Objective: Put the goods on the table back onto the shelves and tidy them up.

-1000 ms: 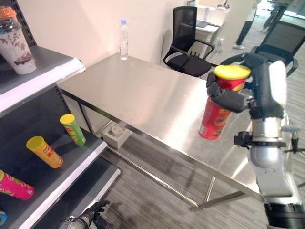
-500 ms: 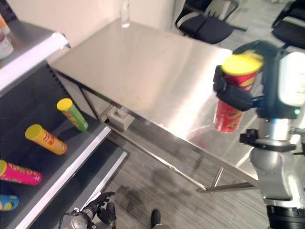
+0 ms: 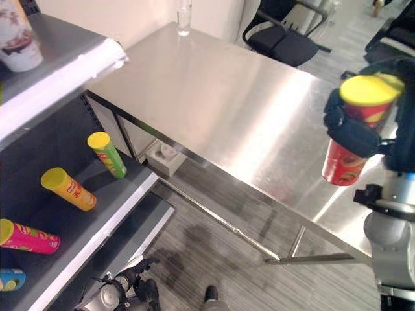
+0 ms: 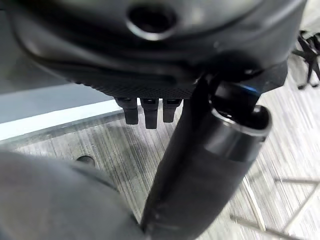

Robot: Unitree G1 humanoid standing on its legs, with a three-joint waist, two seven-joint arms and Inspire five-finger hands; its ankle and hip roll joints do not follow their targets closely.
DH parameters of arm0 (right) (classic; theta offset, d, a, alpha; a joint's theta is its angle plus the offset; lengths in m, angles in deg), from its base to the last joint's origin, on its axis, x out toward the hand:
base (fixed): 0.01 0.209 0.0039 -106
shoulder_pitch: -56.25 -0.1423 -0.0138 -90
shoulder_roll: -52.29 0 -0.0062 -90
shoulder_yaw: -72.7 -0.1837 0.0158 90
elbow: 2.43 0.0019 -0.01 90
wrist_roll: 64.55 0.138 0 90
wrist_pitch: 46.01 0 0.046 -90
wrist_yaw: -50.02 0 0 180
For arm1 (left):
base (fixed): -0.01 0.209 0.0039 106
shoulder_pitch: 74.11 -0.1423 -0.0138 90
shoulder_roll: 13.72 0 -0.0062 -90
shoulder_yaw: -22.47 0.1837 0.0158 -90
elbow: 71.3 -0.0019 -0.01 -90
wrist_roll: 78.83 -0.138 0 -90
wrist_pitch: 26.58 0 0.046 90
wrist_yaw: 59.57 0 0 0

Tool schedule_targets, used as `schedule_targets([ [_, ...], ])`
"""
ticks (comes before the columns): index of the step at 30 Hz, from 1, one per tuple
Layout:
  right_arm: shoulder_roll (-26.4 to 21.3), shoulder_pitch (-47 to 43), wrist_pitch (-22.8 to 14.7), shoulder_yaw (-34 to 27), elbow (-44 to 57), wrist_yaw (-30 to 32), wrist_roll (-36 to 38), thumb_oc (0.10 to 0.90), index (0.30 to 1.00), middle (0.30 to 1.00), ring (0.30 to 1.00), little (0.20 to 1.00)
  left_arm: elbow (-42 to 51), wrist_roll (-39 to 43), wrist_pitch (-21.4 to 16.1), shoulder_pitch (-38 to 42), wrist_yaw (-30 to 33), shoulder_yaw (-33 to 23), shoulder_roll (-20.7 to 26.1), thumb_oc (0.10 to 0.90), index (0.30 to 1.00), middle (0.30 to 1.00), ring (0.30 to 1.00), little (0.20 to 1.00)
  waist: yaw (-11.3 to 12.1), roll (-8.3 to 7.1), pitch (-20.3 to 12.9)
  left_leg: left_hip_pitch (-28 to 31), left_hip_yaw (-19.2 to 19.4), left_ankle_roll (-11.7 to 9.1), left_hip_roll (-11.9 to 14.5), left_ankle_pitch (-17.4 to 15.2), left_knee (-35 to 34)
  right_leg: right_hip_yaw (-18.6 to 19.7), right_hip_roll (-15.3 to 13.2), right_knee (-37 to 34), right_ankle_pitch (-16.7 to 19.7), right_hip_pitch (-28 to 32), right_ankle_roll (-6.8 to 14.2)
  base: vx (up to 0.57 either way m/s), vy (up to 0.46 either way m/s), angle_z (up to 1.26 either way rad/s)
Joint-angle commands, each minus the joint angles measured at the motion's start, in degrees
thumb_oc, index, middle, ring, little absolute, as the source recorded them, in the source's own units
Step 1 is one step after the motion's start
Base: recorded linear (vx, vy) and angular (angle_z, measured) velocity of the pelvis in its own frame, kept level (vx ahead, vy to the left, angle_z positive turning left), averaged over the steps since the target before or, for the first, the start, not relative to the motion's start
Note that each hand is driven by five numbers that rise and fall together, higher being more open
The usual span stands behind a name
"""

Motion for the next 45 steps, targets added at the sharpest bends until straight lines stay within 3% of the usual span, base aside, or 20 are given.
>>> schedule_targets([
  [1, -5.14, -7.92, -0.53, -6.81, 1.37, 6.53, 0.33, 0.400, 0.300, 0.300, 0.300, 0.300, -1.40, -1.03, -1.68, -2.06, 0.59, 0.80, -2.25, 0.800, 0.900, 0.900, 0.900, 0.900, 3.50, -0.02, -9.25, 18.22, 3.62, -8.25, 3.20, -7.62, 2.72, -0.36, 4.00, -1.61, 6.24, -6.91, 3.25, -0.18, 0.125, 0.64],
  [5, -3.73, -8.45, 0.06, -6.02, 1.16, 7.73, -0.35, 0.400, 0.300, 0.300, 0.300, 0.300, -2.26, -1.88, -1.67, -1.40, 0.71, 1.70, -2.44, 0.800, 0.900, 0.900, 0.900, 0.900, 3.31, -0.70, -9.50, 20.53, 4.01, -7.07, 1.84, -10.08, -4.00, -0.59, 3.43, -2.15, 9.74, -9.70, 5.41, -0.29, 0.123, 0.33],
  [9, -2.16, -10.60, 0.54, -3.50, 1.15, 7.71, -0.37, 0.400, 0.300, 0.300, 0.300, 0.300, -1.56, -3.92, -2.11, 0.17, 1.31, 3.29, -1.88, 0.800, 0.900, 0.900, 0.900, 0.900, 3.68, -2.14, -6.71, 19.95, 2.82, -4.13, -1.53, -12.66, -6.81, 0.96, 2.13, -3.19, 14.90, -13.52, 8.74, -0.38, 0.122, 0.16],
  [15, 0.81, -11.17, 1.93, -0.37, 1.53, 7.70, -1.56, 0.400, 0.300, 0.300, 0.300, 0.300, -0.75, -6.85, -2.31, 0.18, 2.26, 2.82, -0.85, 0.800, 0.900, 0.900, 0.900, 0.900, 4.93, -4.44, -1.76, 19.29, 2.09, -1.13, -6.87, -9.74, -9.82, 0.78, -0.22, -4.18, 19.05, -15.64, 12.07, -0.36, 0.115, 0.06],
  [21, 2.43, -11.49, 2.30, 2.66, 1.36, 6.88, -1.63, 0.400, 0.300, 0.300, 0.300, 0.300, 0.98, -6.02, -2.45, -0.83, 2.39, 1.24, 0.95, 0.800, 0.900, 0.900, 0.900, 0.900, 7.16, -3.14, -0.88, 14.79, 3.97, -0.47, -5.11, -5.51, -10.19, 1.79, -3.08, 5.65, 10.96, -12.93, 9.80, -0.33, -0.021, -0.10],
  [23, 3.09, -12.17, 2.35, 3.19, 2.48, 6.14, -2.35, 0.400, 0.300, 0.300, 0.300, 0.300, 0.81, -5.65, -2.21, -0.69, 2.64, 0.62, 1.34, 0.800, 0.900, 0.900, 0.900, 0.900, 8.32, -2.19, -2.00, 11.88, 3.76, -0.07, -3.32, -4.25, -10.17, 5.73, -6.16, 12.18, 6.92, -9.82, 8.42, -0.33, -0.153, -0.11],
  [24, 3.62, -12.19, 2.64, 3.19, 2.97, 5.99, -2.52, 0.400, 0.300, 0.300, 0.300, 0.300, 0.59, -5.72, -2.21, -0.34, 3.15, 0.28, 1.56, 0.800, 0.900, 0.900, 0.900, 0.900, 9.38, -2.15, -3.17, 9.42, 2.83, -0.09, -2.53, -3.21, -9.77, 10.34, -8.63, 14.91, 5.71, -6.85, 7.90, -0.26, -0.163, 0.04],
  [27, 3.82, -12.14, 2.75, 2.78, 3.42, 5.82, -2.65, 0.400, 0.300, 0.300, 0.300, 0.300, 1.38, -5.77, -2.17, -0.18, 3.25, 0.24, 2.08, 0.800, 0.900, 0.900, 0.900, 0.900, 10.29, -2.56, -4.06, 7.79, 2.52, -0.18, -2.25, -2.35, -9.18, 12.61, -10.04, 15.05, 6.10, -5.32, 7.76, -0.18, -0.214, 0.02],
  [29, 4.09, -11.89, 2.53, 2.41, 3.50, 5.62, -1.44, 0.400, 0.300, 0.300, 0.300, 0.300, 3.06, -5.07, -1.89, -0.03, 4.30, -0.52, 3.68, 0.800, 0.900, 0.900, 0.900, 0.900, 12.35, -3.96, -6.38, 3.28, 0.13, -1.16, -0.91, -1.04, -5.68, 19.79, -13.14, 14.98, 11.90, -0.17, 8.52, -0.32, -0.461, -0.01],
  [32, 4.56, -11.42, 1.42, 2.36, 4.43, 4.92, 0.51, 0.400, 0.300, 0.300, 0.300, 0.300, 3.50, -3.96, -1.69, 0.12, 5.64, -1.93, 4.97, 0.800, 0.900, 0.900, 0.900, 0.900, 13.23, -5.54, -7.28, -1.59, -1.95, -2.99, 1.76, 1.33, -3.03, 26.51, -13.74, 11.68, 17.33, 3.56, 9.79, -0.38, -0.538, 0.24],
  [33, 5.14, -10.09, -0.03, 2.07, 5.42, 3.66, 3.63, 0.400, 0.300, 0.300, 0.300, 0.300, 2.67, -3.13, -1.29, 0.60, 6.18, -3.01, 5.40, 0.800, 0.900, 0.900, 0.900, 0.900, 12.99, -6.67, -6.94, -4.94, -3.60, -4.03, 3.50, 2.89, -1.38, 29.88, -11.46, 9.28, 11.14, 5.21, 9.56, -0.37, -0.451, 0.23],
  [34, 5.21, -9.99, -0.04, 1.91, 5.51, 3.56, 3.70, 0.400, 0.300, 0.300, 0.300, 0.300, 2.60, -3.13, -1.32, 0.68, 6.20, -2.95, 5.43, 0.800, 0.900, 0.900, 0.900, 0.900, 12.86, -6.74, -7.18, -5.13, -3.83, -4.16, 3.51, 2.55, -1.30, 29.61, -11.43, 9.44, 10.83, 5.10, 9.44, -0.43, -0.453, 0.28],
  [35, 6.05, -10.09, -1.34, 2.49, 6.80, 2.67, 5.47, 0.400, 0.300, 0.300, 0.300, 0.300, 2.25, -2.34, -1.17, 0.26, 7.29, -4.55, 5.71, 0.800, 0.900, 0.900, 0.900, 0.900, 13.71, -6.83, -6.78, -7.19, -3.93, -4.68, 5.12, 4.33, -0.96, 29.50, -10.24, 7.08, 4.95, 6.18, 10.21, -0.28, -0.278, 0.30],
  [36, 7.03, -10.48, -2.10, 3.28, 8.08, 2.05, 6.28, 0.400, 0.300, 0.300, 0.300, 0.300, 1.62, -1.96, -0.86, 0.09, 7.86, -5.39, 5.64, 0.800, 0.900, 0.900, 0.900, 0.900, 14.15, -6.66, -6.66, -8.23, -4.68, -5.18, 6.39, 5.51, -1.65, 28.50, -9.26, 6.61, 0.89, 5.82, 9.91, -0.33, -0.269, 0.30],
  [37, 7.10, -10.50, -2.07, 3.29, 8.15, 2.01, 6.28, 0.400, 0.300, 0.300, 0.300, 0.300, 1.60, -1.97, -0.88, 0.10, 7.88, -5.44, 5.67, 0.800, 0.900, 0.900, 0.900, 0.900, 14.03, -6.51, -6.65, -8.62, -4.83, -5.13, 6.54, 6.15, -1.62, 28.55, -9.01, 6.81, 1.17, 5.43, 9.97, -0.45, -0.392, -0.06],
  [38, 8.29, -11.30, -3.51, 5.26, 9.13, 0.77, 8.42, 0.400, 0.300, 0.300, 0.300, 0.300, -0.39, -0.35, 0.10, -1.32, 9.00, -8.25, 4.71, 0.800, 0.900, 0.900, 0.900, 0.900, 14.31, -5.21, -5.91, -10.38, -6.78, -6.79, 10.05, 10.27, -5.19, 27.30, -5.04, 5.95, -4.96, 5.01, 7.94, -0.45, -0.392, -0.27],
  [41, 10.39, -10.46, -5.30, 6.68, 11.63, -0.81, 10.17, 0.400, 0.300, 0.300, 0.300, 0.300, -2.55, -1.01, 0.12, -3.35, 8.84, -8.64, 3.21, 0.800, 0.900, 0.900, 0.900, 0.900, 13.23, -4.36, -4.17, -12.53, -7.29, -6.99, 11.11, 8.23, -10.19, 24.92, -1.08, 7.50, -8.22, 3.56, 5.58, -0.51, -0.391, 0.47],
  [43, 11.42, -9.66, -5.51, 7.17, 12.28, -1.14, 10.80, 0.400, 0.300, 0.300, 0.300, 0.300, -3.75, -1.47, 0.65, -4.52, 8.36, -8.88, 2.44, 0.800, 0.900, 0.900, 0.900, 0.900, 11.41, -4.31, -3.16, -13.04, -0.89, -5.72, 10.33, 5.55, -9.64, 21.53, -0.77, 8.20, -8.22, 3.01, 4.51, -0.31, -0.083, 1.08],
  [44, 11.47, -9.61, -5.46, 7.17, 12.41, -1.20, 10.82, 0.400, 0.300, 0.300, 0.300, 0.300, -3.72, -1.49, 0.66, -4.57, 8.35, -8.94, 2.44, 0.800, 0.900, 0.900, 0.900, 0.900, 11.37, -4.28, -3.18, -13.07, -0.87, -5.64, 10.33, 5.82, -9.78, 21.52, -0.75, 8.14, -8.07, 2.96, 4.55, -0.38, -0.142, 0.95],
  [45, 12.10, -7.21, -5.66, 8.54, 14.38, -2.46, 9.44, 0.400, 0.300, 0.300, 0.300, 0.300, -5.23, 1.47, 1.33, -5.68, 8.87, -13.38, 2.42, 0.800, 0.900, 0.900, 0.900, 0.900, 11.20, -4.23, -3.28, -10.73, 1.33, -5.75, 9.74, 6.07, -6.44, 19.01, -0.87, 6.41, -5.62, 3.38, 4.59, -0.39, -0.140, 0.86],
])
